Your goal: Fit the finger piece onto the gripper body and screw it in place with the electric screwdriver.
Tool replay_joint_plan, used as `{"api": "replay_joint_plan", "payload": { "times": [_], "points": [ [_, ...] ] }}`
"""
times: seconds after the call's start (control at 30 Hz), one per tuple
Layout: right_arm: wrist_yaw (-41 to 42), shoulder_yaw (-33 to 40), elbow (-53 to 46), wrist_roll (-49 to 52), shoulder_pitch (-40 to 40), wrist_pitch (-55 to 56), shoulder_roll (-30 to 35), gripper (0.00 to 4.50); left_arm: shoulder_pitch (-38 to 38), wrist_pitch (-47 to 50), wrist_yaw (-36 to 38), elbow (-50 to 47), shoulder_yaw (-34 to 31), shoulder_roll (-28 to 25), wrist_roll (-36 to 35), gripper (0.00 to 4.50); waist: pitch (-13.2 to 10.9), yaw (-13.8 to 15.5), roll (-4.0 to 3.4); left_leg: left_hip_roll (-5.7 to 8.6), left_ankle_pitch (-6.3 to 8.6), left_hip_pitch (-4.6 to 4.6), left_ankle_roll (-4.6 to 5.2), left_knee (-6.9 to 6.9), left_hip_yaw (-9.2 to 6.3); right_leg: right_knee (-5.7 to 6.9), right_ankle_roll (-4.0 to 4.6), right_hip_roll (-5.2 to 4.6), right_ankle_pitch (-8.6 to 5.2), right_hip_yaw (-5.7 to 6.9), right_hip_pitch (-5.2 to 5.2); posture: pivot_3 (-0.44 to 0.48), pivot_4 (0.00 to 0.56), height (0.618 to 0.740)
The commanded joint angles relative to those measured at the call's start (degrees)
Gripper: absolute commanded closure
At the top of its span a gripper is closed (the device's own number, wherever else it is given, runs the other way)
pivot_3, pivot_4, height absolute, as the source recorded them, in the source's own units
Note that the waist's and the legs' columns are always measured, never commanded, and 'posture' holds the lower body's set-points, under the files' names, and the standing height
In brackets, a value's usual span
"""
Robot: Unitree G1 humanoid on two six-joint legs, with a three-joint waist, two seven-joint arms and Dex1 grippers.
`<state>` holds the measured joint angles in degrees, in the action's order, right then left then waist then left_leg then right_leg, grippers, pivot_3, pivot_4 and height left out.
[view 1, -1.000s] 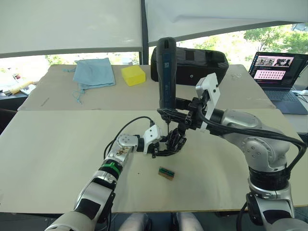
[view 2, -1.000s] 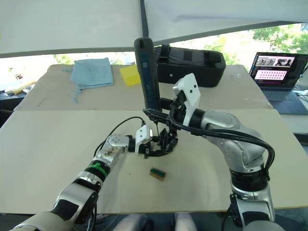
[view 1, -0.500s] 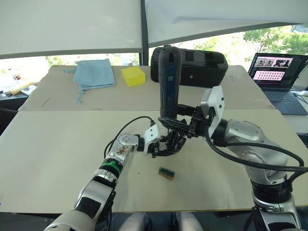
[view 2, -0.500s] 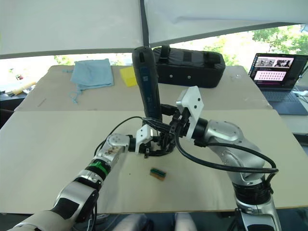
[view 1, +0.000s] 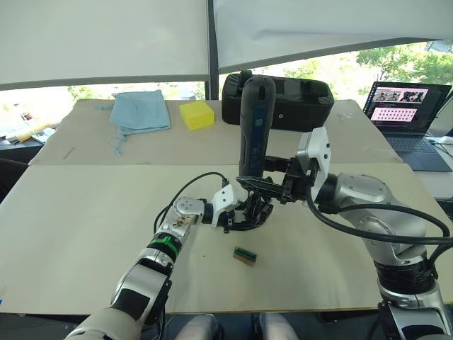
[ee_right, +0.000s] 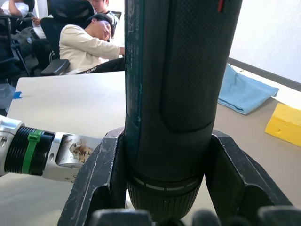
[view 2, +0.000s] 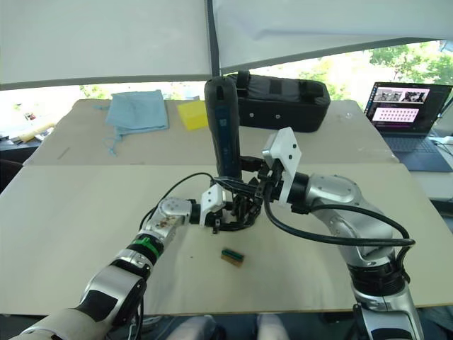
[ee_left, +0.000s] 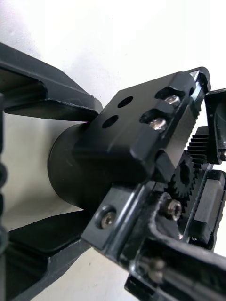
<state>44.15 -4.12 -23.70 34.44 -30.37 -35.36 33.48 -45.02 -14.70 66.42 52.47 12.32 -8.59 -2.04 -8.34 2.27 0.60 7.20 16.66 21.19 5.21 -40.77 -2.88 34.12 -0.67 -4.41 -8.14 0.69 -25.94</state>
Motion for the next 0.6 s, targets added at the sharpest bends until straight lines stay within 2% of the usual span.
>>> {"api": "replay_joint_plan", "payload": {
  "times": [0.03,0.27,0.6],
  "points": [
    [0.9,-5.8,6.9,-5.7,3.4,-4.2,3.3,2.58,-2.1,-1.3,-0.1,-0.7,-1.0,-0.2,-0.4,2.22,0.1,0.0,0.03,0.00,0.01,-0.02,0.00,0.00,0.00,-0.01,0.00,0.00,0.00,0.00,0.02,0.000,0.150,0.740],
    [1.4,-6.4,8.5,-6.3,2.2,-3.5,4.2,2.58,-2.3,-1.3,-0.1,-0.5,-1.3,0.0,-0.2,2.22,0.6,0.0,0.29,-0.02,0.06,-0.10,0.05,0.01,0.00,-0.01,-0.01,0.00,-0.01,0.00,0.07,0.000,0.150,0.740],
    [1.6,-5.6,8.2,-5.9,1.3,-3.6,5.1,2.58,-2.5,-1.3,-0.2,-0.2,-1.3,0.2,-0.1,2.22,0.6,0.0,0.30,-0.02,0.08,-0.09,0.02,0.02,0.00,-0.02,-0.01,0.00,-0.01,-0.02,0.07,0.000,0.150,0.740]
  ]
}}
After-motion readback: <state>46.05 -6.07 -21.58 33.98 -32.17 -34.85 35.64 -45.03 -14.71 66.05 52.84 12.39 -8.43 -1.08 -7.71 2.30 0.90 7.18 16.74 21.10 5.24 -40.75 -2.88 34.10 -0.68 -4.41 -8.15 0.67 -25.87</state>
